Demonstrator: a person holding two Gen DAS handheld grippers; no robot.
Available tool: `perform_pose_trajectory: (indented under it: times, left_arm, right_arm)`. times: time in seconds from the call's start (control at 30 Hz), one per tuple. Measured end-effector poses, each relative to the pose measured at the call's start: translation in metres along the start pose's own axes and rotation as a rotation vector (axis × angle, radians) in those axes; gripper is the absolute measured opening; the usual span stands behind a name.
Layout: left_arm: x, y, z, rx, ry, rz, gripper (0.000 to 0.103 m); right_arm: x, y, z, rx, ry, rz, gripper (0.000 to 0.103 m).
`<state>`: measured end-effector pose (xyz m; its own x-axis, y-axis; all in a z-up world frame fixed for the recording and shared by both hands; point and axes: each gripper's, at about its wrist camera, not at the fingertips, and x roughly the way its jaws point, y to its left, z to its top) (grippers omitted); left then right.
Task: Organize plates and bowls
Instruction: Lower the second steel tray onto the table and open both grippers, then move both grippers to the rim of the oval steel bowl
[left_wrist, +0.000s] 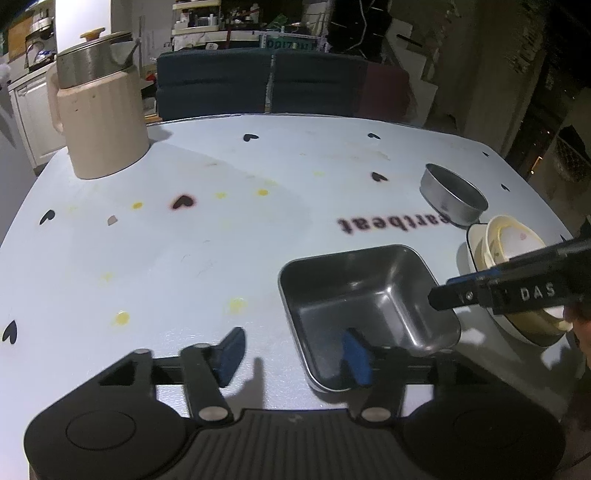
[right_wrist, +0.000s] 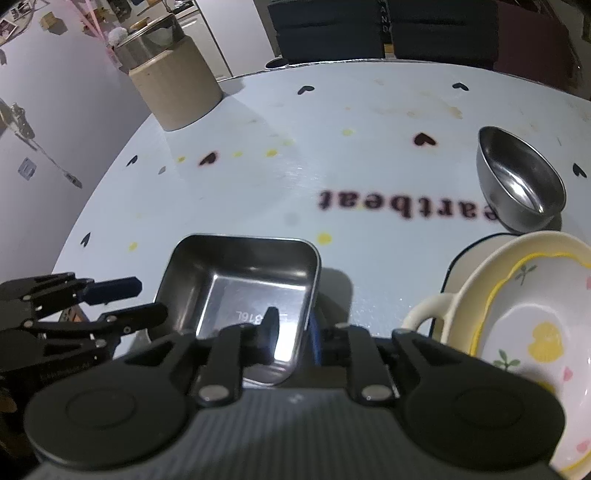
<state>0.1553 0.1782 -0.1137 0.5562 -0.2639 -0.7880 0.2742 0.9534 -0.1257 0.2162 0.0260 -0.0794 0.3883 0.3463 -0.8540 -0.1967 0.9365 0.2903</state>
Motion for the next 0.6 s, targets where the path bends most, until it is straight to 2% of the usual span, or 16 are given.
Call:
perform_pose_trajectory:
  times: [0.07, 0.13, 0.37, 0.6]
  left_arm:
    - [-0.001, 0.002, 0.002, -0.012, -0.001, 0.000, 0.072]
    - [-0.003, 0.003, 0.004, -0.020, -0.002, 0.003, 0.075]
    - [-0.007, 0.003, 0.007, -0.029, 0.002, 0.015, 0.088]
    - [-0.013, 0.005, 0.013, -0.051, -0.003, 0.042, 0.100]
  right_arm:
    - [-0.001, 0.001, -0.001, -0.009, -0.004, 0.001, 0.034]
    - [-0.003, 0.003, -0.002, -0.022, -0.010, -0.004, 0.041]
    - [-0.008, 0.005, -0.005, -0.049, -0.035, -0.019, 0.059]
    - [-0.021, 0.002, -0.008, -0.078, -0.088, -0.038, 0.085]
